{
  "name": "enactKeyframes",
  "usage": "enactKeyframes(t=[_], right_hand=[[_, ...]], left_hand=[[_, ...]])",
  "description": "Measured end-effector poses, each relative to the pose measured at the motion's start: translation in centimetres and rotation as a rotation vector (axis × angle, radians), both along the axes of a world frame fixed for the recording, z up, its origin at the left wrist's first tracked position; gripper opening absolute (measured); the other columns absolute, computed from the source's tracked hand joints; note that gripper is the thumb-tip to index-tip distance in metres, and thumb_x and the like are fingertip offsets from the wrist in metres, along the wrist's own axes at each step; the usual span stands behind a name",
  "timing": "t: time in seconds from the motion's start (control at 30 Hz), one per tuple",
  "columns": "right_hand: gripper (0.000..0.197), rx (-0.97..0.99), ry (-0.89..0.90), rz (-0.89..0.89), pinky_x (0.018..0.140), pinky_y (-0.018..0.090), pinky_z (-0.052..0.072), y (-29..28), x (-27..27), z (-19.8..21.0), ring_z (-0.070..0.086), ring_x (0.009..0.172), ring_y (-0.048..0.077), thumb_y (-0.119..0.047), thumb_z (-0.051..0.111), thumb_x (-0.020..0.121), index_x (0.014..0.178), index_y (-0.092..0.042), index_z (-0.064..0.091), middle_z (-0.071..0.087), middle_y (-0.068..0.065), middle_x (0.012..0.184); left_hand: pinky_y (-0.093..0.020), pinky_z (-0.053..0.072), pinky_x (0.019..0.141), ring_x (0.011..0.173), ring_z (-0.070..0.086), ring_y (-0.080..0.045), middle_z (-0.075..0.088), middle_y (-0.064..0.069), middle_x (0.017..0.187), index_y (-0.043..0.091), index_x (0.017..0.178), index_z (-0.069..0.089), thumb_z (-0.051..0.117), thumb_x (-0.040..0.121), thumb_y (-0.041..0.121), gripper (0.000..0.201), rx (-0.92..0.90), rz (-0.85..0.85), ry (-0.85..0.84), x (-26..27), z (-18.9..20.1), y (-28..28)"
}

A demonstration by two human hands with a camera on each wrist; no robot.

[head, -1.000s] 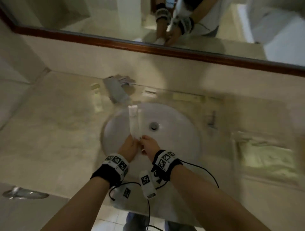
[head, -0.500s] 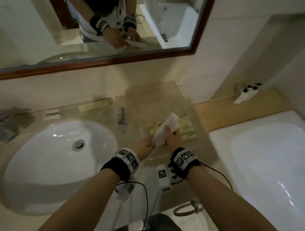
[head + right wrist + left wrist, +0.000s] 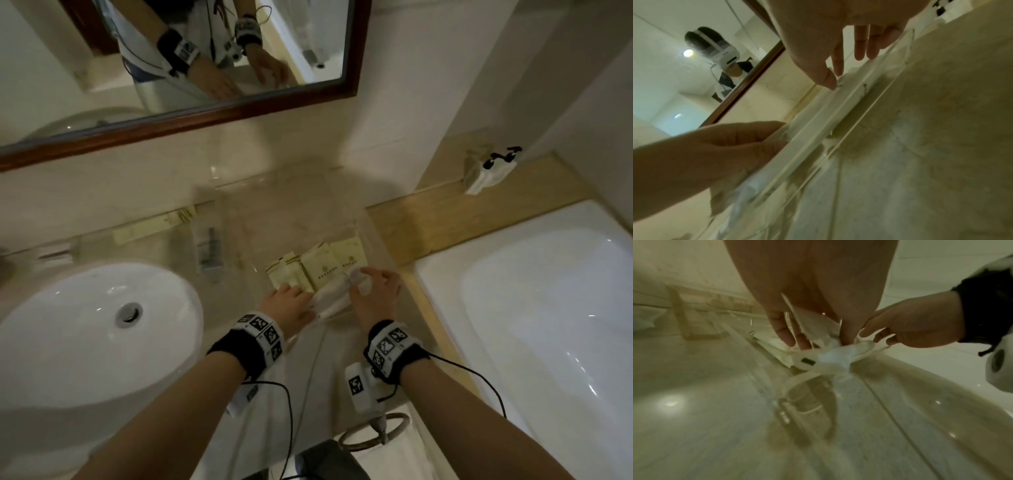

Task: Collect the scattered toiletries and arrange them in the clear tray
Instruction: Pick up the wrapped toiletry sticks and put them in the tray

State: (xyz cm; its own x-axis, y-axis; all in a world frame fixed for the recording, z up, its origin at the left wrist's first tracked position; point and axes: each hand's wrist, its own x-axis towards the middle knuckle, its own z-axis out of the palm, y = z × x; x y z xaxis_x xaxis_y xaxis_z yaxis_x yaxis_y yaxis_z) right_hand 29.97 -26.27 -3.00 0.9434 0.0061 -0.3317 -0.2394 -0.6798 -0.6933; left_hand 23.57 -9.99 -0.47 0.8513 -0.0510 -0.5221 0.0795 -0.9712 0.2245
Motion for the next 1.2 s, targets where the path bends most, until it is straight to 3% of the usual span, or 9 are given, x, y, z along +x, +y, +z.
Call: enactKeyframes(t=[0.13, 0.3, 0.53, 0.67, 0.87, 0.93, 1.07, 1.2], right_hand=[[0.037, -0.088, 0.020, 0.097, 0.110, 0.039, 0.027, 0.5, 0.0, -0.2, 0.028, 0.127, 0.027, -0.024, 0.056, 0.083, 0.119, -0.026, 0.049, 0.030, 0.004, 0.136], [0.044, -0.099, -0.015, 0.092, 0.110, 0.042, 0.028, 0.2, 0.1, -0.4, 0.029, 0.129, 0.029, -0.021, 0.055, 0.085, 0.127, -0.018, 0.043, 0.034, 0.008, 0.138], [0.042, -0.028, -0.078, 0.022, 0.109, 0.043, 0.030, 1.1, 0.3, 0.3, 0.034, 0.125, 0.029, -0.014, 0.051, 0.086, 0.127, -0.011, 0.042, 0.039, 0.011, 0.135], [0.039, 0.058, -0.155, -0.074, 0.110, 0.045, 0.028, 1.6, 0.6, 0.8, 0.034, 0.127, 0.027, -0.011, 0.051, 0.086, 0.125, -0.013, 0.045, 0.041, 0.007, 0.133], [0.038, 0.043, -0.155, -0.084, 0.110, 0.044, 0.028, 0.9, 0.9, 0.7, 0.036, 0.124, 0.025, -0.009, 0.051, 0.084, 0.122, -0.017, 0.046, 0.041, 0.005, 0.131], [0.040, 0.024, -0.130, -0.088, 0.111, 0.045, 0.027, 0.6, 0.9, 0.5, 0.037, 0.124, 0.025, -0.009, 0.051, 0.084, 0.122, -0.018, 0.045, 0.041, 0.004, 0.131], [0.040, 0.011, -0.135, -0.080, 0.110, 0.042, 0.025, 0.6, 0.6, 0.2, 0.037, 0.123, 0.025, -0.008, 0.050, 0.083, 0.122, -0.019, 0.045, 0.040, 0.003, 0.131], [0.039, 0.001, -0.194, -0.033, 0.109, 0.042, 0.024, 2.2, -0.1, 0.3, 0.039, 0.121, 0.025, -0.007, 0.050, 0.085, 0.122, -0.017, 0.047, 0.042, 0.004, 0.131]], left_hand=[[-0.039, 0.041, 0.099, 0.120, 0.049, -0.026, 0.052, -0.005, 0.134, 0.020, 0.136, 0.038, 0.037, 0.096, 0.038, 0.044, -0.059, 0.047, 0.077, 0.7, 0.1, -0.1], [-0.036, 0.046, 0.091, 0.111, 0.056, -0.028, 0.057, -0.009, 0.125, 0.017, 0.130, 0.042, 0.052, 0.090, 0.036, 0.045, -0.194, 0.159, 0.123, 1.1, 0.3, -0.6], [-0.032, 0.043, 0.091, 0.111, 0.054, -0.026, 0.057, -0.010, 0.123, 0.010, 0.124, 0.051, 0.062, 0.084, 0.018, 0.042, -0.411, 0.267, -0.052, 1.7, 1.7, 0.6], [-0.030, 0.042, 0.089, 0.111, 0.054, -0.025, 0.058, -0.007, 0.122, 0.014, 0.125, 0.052, 0.062, 0.084, 0.020, 0.042, -0.407, 0.231, -0.077, 3.3, 2.4, 2.8], [-0.026, 0.038, 0.084, 0.103, 0.052, -0.019, 0.059, -0.005, 0.120, 0.018, 0.126, 0.053, 0.064, 0.083, 0.024, 0.044, -0.482, 0.315, -0.061, 5.6, 2.4, 3.8], [-0.025, 0.037, 0.086, 0.109, 0.053, -0.020, 0.058, -0.005, 0.123, 0.018, 0.126, 0.053, 0.065, 0.083, 0.026, 0.046, -0.457, 0.312, -0.057, 5.7, 1.8, 3.7], [-0.035, 0.035, 0.105, 0.126, 0.041, -0.025, 0.044, -0.004, 0.138, 0.019, 0.134, 0.042, 0.060, 0.085, 0.039, 0.056, -0.149, 0.312, -0.081, 5.1, 0.1, 4.1], [-0.034, 0.038, 0.100, 0.118, 0.046, -0.026, 0.047, -0.009, 0.132, 0.011, 0.127, 0.048, 0.048, 0.092, 0.029, 0.039, -0.234, 0.383, -0.167, 4.3, 0.1, 5.5]])
